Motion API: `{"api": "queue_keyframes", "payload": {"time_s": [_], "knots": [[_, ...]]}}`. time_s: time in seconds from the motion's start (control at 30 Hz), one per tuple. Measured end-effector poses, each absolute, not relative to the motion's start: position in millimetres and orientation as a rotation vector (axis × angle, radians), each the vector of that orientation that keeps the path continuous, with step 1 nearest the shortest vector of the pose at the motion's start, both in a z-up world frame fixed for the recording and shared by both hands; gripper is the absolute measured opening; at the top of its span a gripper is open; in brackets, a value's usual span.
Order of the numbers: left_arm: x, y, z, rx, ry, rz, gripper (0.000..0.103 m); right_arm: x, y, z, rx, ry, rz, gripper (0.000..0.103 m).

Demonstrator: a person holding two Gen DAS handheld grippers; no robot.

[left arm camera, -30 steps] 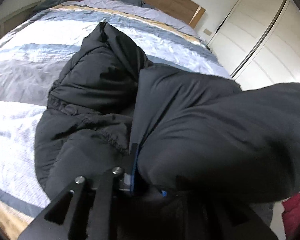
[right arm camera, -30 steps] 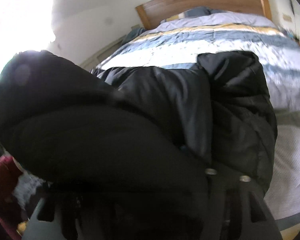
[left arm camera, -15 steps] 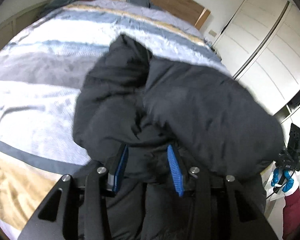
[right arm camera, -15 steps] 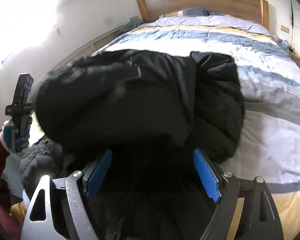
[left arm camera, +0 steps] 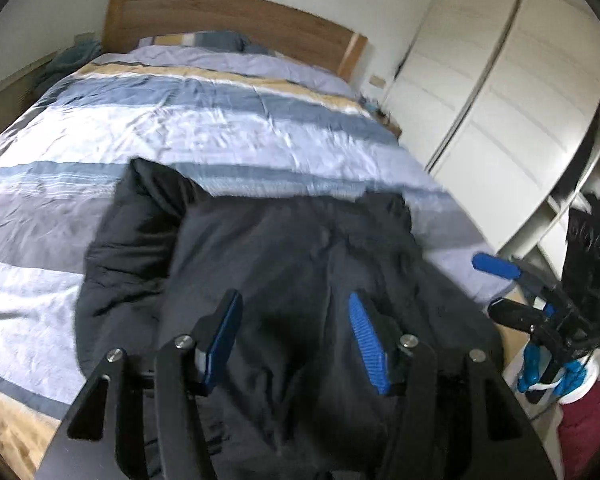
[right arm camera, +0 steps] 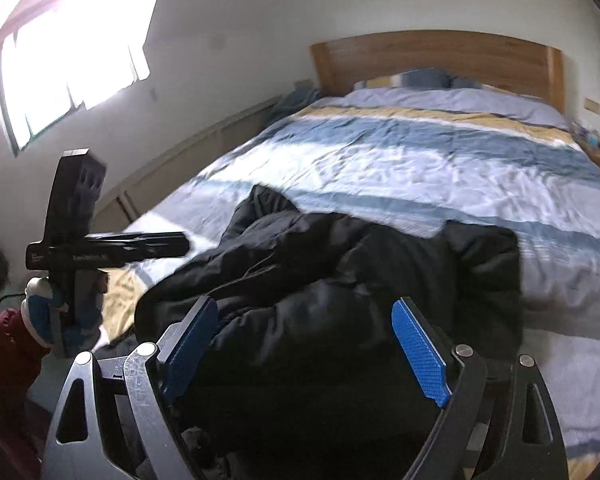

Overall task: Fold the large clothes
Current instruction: 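Fold the collar end down onto the hem with both tools and release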

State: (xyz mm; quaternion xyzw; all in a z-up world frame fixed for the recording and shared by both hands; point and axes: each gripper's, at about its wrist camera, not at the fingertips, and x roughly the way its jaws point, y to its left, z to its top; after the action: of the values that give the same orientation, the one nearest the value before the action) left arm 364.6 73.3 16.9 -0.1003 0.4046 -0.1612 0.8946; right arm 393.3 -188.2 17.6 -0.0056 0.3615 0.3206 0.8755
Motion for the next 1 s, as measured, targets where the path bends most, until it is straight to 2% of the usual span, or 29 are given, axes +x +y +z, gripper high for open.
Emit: {"api": "queue_keyframes", "payload": {"time_s": [0.13,0.23,0.5,0.7,1.0], "knots": [[364,56,-40,-0.126,0.902,-0.304,0.054,393,-174,-31,-0.088,0.847,0.685,0.089],[358,50,-78,-0.044,0.884,-0.263,0.055,391,-172,-77,-0.186,0.902,0.652,0.089],[378,38,-119,0.003,0.907,-0.23,0.057,399,-179,-127,-0.156,0.892,0.612,0.09],[380,33,-115,0.017,0.944,-0.211,0.057,398,-173,-129,-0.208,0.921,0.558,0.089],[342,52,-58,0.017,0.9,-0.205,0.057,361,-183,-77,-0.25,0.923,0.535,0.089]]}}
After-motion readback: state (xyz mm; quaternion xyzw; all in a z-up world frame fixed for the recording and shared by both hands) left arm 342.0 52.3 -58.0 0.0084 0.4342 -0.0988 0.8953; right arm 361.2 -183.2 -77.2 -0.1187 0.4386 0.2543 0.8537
